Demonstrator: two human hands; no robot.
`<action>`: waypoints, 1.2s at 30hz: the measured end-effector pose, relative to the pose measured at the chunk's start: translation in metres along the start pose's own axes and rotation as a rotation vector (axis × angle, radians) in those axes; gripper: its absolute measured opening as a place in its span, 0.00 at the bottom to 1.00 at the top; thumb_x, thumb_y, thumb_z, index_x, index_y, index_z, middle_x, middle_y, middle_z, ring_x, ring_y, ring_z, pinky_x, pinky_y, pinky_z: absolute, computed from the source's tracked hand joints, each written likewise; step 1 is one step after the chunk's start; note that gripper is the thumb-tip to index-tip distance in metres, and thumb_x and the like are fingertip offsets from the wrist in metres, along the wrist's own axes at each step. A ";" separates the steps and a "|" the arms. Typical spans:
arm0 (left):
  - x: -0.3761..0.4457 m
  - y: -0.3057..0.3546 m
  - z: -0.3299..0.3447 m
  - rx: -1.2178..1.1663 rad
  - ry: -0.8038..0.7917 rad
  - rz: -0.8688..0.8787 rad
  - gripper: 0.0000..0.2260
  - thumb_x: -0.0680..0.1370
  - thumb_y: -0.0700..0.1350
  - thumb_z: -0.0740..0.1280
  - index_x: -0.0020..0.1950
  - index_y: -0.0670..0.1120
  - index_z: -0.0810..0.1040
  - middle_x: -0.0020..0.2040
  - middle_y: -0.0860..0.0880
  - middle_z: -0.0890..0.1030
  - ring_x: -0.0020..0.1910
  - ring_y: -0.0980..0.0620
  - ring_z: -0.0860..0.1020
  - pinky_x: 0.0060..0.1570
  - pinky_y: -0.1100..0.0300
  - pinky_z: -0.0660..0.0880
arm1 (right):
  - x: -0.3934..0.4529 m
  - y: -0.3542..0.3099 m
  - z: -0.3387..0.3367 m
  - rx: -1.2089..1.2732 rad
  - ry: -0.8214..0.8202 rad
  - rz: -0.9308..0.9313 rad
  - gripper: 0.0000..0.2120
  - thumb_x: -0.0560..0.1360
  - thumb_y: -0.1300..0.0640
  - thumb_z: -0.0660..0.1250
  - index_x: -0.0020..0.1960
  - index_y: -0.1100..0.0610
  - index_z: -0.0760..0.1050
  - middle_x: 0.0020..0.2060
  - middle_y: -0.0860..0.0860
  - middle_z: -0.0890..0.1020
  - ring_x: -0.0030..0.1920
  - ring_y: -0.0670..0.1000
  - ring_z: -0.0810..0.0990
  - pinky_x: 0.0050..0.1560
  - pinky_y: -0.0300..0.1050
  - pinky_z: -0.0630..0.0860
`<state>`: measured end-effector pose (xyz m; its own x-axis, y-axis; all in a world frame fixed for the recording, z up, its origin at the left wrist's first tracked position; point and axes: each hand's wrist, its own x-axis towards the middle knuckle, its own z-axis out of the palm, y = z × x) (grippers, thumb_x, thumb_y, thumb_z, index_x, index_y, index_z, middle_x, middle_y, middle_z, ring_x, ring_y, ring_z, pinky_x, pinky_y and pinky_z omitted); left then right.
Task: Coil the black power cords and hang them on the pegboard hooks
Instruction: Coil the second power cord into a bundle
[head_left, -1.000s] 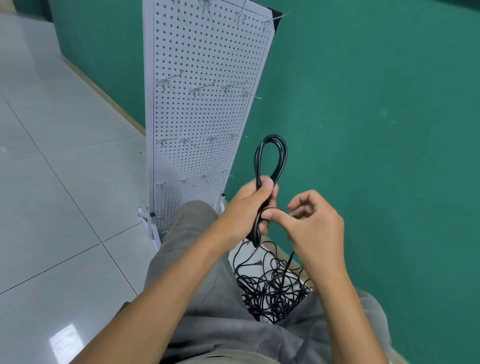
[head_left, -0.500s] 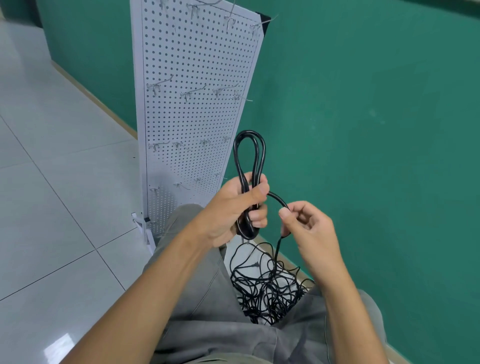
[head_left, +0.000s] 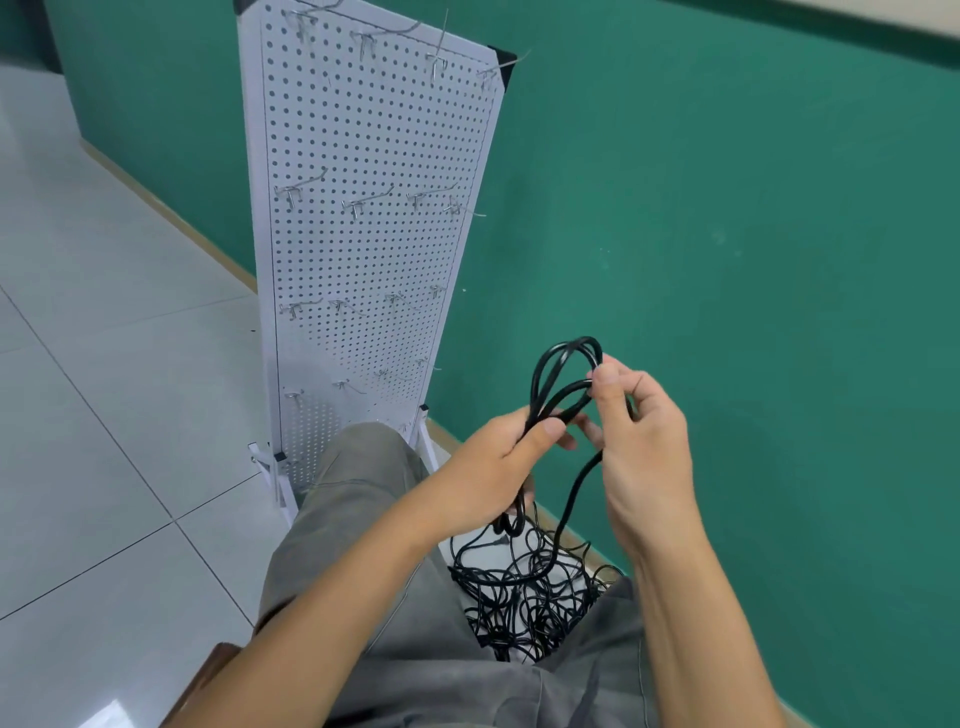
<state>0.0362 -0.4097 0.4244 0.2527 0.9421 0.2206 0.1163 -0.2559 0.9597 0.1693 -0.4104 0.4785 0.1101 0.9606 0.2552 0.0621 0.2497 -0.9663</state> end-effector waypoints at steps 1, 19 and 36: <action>-0.001 0.002 0.001 0.022 -0.006 0.001 0.13 0.88 0.48 0.56 0.65 0.47 0.78 0.48 0.58 0.84 0.27 0.60 0.73 0.31 0.67 0.70 | 0.002 -0.003 0.001 -0.018 0.012 -0.003 0.15 0.81 0.51 0.66 0.46 0.64 0.74 0.65 0.46 0.79 0.55 0.37 0.81 0.44 0.38 0.82; 0.000 0.005 -0.007 -0.053 -0.242 -0.001 0.14 0.88 0.46 0.58 0.49 0.45 0.79 0.39 0.50 0.81 0.28 0.56 0.73 0.32 0.64 0.71 | 0.028 -0.004 0.014 -0.184 -0.098 -0.145 0.12 0.82 0.58 0.66 0.48 0.42 0.69 0.37 0.51 0.80 0.33 0.66 0.83 0.29 0.51 0.79; -0.005 -0.008 -0.001 -0.432 -0.213 -0.106 0.17 0.86 0.53 0.59 0.39 0.47 0.69 0.28 0.52 0.66 0.24 0.52 0.74 0.32 0.58 0.74 | 0.046 0.000 0.004 -0.243 -0.392 -0.138 0.12 0.85 0.56 0.60 0.61 0.56 0.81 0.46 0.44 0.85 0.42 0.54 0.84 0.51 0.45 0.83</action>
<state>0.0330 -0.4117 0.4157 0.4567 0.8815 0.1203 -0.2455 -0.0051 0.9694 0.1700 -0.3662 0.4902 -0.2952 0.9058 0.3040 0.2854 0.3873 -0.8767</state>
